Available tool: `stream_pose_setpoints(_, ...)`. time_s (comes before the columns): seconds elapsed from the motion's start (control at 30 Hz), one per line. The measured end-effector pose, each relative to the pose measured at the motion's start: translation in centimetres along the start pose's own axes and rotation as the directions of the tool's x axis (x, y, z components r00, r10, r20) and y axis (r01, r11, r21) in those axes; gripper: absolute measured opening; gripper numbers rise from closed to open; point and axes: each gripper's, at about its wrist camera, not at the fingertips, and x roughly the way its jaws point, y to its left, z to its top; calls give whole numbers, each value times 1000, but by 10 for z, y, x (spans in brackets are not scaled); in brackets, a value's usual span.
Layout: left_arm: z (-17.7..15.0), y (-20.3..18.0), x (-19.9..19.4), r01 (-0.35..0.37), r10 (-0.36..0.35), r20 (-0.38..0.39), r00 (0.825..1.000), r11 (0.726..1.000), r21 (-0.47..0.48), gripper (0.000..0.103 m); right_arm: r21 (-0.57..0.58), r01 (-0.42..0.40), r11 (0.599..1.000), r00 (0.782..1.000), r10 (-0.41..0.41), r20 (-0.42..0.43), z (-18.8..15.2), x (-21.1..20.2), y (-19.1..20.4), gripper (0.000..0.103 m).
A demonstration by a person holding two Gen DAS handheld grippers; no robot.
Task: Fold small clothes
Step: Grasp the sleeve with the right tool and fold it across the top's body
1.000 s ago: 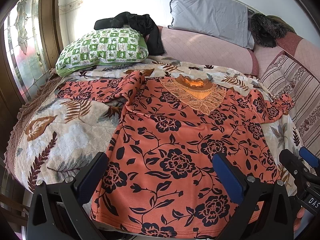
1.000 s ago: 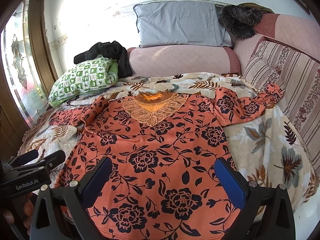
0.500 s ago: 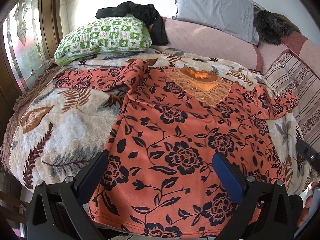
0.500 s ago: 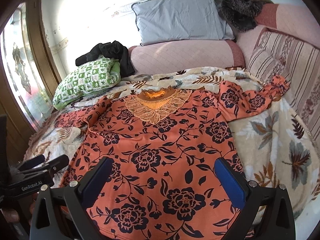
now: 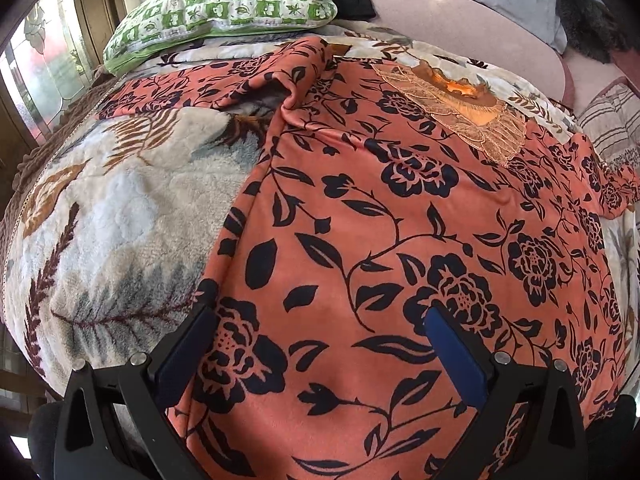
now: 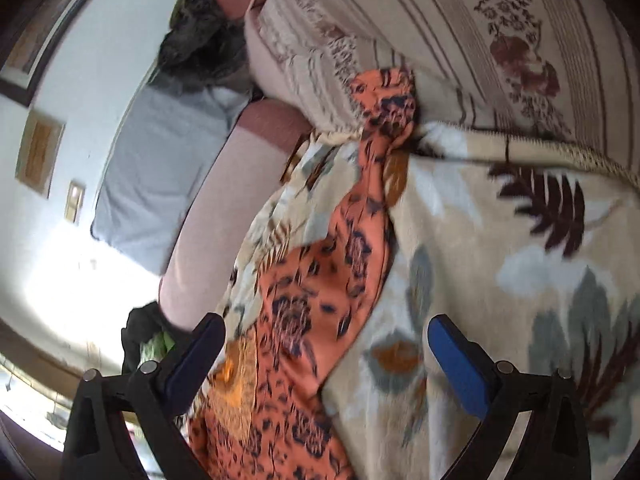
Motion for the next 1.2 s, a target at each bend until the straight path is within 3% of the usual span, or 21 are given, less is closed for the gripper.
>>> stream_pose_setpoints(0.1,8,-1,5,44,-43,29,999,999,-17,103,3,48,999,998,-48,33,54,34,-5,92)
stream_pose_setpoints(0.17,15,0,9,54,-52,40,998,998,-37,103,30,85,996,995,-87,41,79,60,-10,91)
stream_pose_setpoints(0.37,23,10,24,43,-42,22,999,998,-51,103,109,174,979,985,-175,3,110,128,-33,89)
stream_pose_setpoints(0.43,22,15,27,36,-35,18,999,998,-51,103,81,187,979,982,-186,-19,113,143,-32,45)
stream_pose_setpoints(0.47,21,18,26,32,-30,24,999,998,-50,103,51,220,974,975,-219,-35,114,148,-28,7)
stream_pose_setpoints(0.53,20,24,24,31,-29,41,999,998,-58,103,-33,217,976,976,-218,-14,110,144,-6,7)
stream_pose_setpoints(0.6,20,32,22,43,-39,53,998,995,-84,103,-188,221,957,975,-217,42,99,132,37,6)
stream_pose_setpoints(0.7,19,44,16,73,-63,77,995,989,-126,103,-362,107,926,993,-84,77,66,106,115,6)
stream_pose_setpoints(0.77,16,51,8,89,-76,99,992,986,-139,103,-461,3,887,998,23,51,30,89,171,6)
stream_pose_setpoints(0.9,7,68,-12,102,-79,145,986,982,-158,103,-633,-170,756,984,169,-63,-82,67,271,6)
stream_pose_setpoints(1.0,1,87,-25,104,-73,169,983,977,-185,103,-679,-282,678,959,216,-182,-183,69,308,7)
stream_pose_setpoints(1.07,-3,100,-29,110,-74,172,982,971,-211,103,-680,-328,656,943,187,-275,-253,88,312,8)
stream_pose_setpoints(1.1,-4,105,-29,115,-80,163,983,968,-221,103,-684,-352,639,929,152,-336,-291,100,306,17)
stream_pose_setpoints(1.13,-5,109,-29,121,-86,156,984,966,-229,103,-699,-368,613,913,94,-397,-326,118,298,30)
stream_pose_setpoints(1.17,-5,113,-29,123,-89,151,984,964,-235,103,-707,-364,606,896,21,-443,-357,139,286,86)
stream_pose_setpoints(1.2,-6,116,-30,125,-91,150,985,964,-235,103,-695,-355,626,878,-32,-477,-379,159,269,103)
